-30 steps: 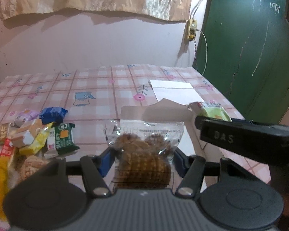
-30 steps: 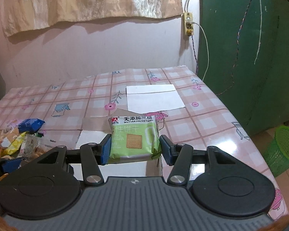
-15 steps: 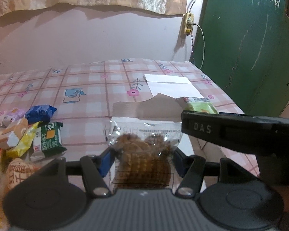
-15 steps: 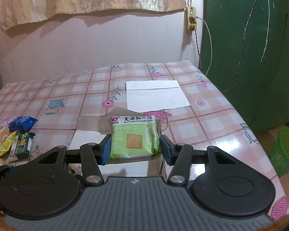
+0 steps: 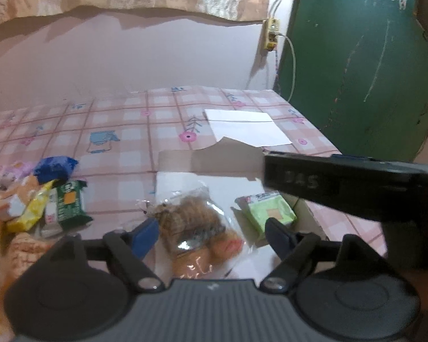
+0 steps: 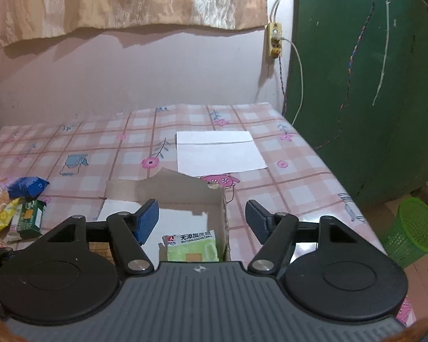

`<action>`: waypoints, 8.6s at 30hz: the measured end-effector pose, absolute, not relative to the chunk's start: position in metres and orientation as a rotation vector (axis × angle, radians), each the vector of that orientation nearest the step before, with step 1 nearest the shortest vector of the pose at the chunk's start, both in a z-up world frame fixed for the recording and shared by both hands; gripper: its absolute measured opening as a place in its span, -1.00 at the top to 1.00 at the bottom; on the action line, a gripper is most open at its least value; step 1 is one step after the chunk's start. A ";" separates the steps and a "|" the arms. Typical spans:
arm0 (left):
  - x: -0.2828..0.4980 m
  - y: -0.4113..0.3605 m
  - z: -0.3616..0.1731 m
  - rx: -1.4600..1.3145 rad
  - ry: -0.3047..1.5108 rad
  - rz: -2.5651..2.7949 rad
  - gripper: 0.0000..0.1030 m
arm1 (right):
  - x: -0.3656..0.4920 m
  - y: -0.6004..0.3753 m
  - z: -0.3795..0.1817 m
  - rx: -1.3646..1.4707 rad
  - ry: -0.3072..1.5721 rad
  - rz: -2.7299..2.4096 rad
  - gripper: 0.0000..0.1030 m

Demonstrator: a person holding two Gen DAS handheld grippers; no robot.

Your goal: Organize snacks

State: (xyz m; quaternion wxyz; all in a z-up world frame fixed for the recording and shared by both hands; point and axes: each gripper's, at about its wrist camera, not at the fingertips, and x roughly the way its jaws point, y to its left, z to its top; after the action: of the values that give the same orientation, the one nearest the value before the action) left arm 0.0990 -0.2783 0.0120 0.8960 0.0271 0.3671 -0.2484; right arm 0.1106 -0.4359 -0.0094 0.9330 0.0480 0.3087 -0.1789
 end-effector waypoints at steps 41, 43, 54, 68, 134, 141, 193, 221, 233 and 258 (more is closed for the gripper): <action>0.031 -0.098 0.034 -0.009 0.727 -0.186 -0.74 | 0.038 -0.306 0.002 0.098 0.648 -0.179 -1.00; 0.030 -0.090 0.032 -0.020 0.728 -0.175 -0.74 | 0.041 -0.299 0.000 0.092 0.652 -0.166 -1.00; 0.027 -0.049 0.022 -0.070 0.718 -0.103 -0.74 | 0.054 -0.268 -0.011 0.078 0.671 -0.078 -1.00; 0.123 0.032 -0.001 -0.463 0.848 0.265 -0.78 | 0.061 -0.256 -0.021 0.080 0.676 0.008 -1.00; 0.090 0.067 -0.025 -0.087 0.686 -0.046 0.26 | 0.116 -0.127 -0.045 0.025 0.722 0.104 0.15; 0.069 0.057 -0.009 -0.090 0.651 -0.065 0.26 | 0.083 -0.145 -0.020 0.039 0.685 0.090 0.15; -0.006 -0.048 0.042 0.003 0.603 -0.194 0.26 | -0.035 -0.246 0.039 0.084 0.585 -0.126 0.16; 0.002 -0.098 0.042 0.009 0.648 -0.311 0.26 | -0.054 -0.291 0.032 0.155 0.592 -0.251 0.16; 0.006 -0.127 0.042 0.016 0.654 -0.390 0.26 | -0.063 -0.314 0.032 0.189 0.584 -0.313 0.16; 0.011 -0.191 0.037 0.062 0.668 -0.504 0.26 | -0.067 -0.346 0.032 0.191 0.593 -0.372 0.16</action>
State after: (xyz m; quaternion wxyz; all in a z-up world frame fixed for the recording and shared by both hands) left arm 0.0115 -0.1906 0.0369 0.9132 0.0301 0.3243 -0.2447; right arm -0.0666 -0.3464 0.0316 0.9350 0.0933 0.2898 -0.1819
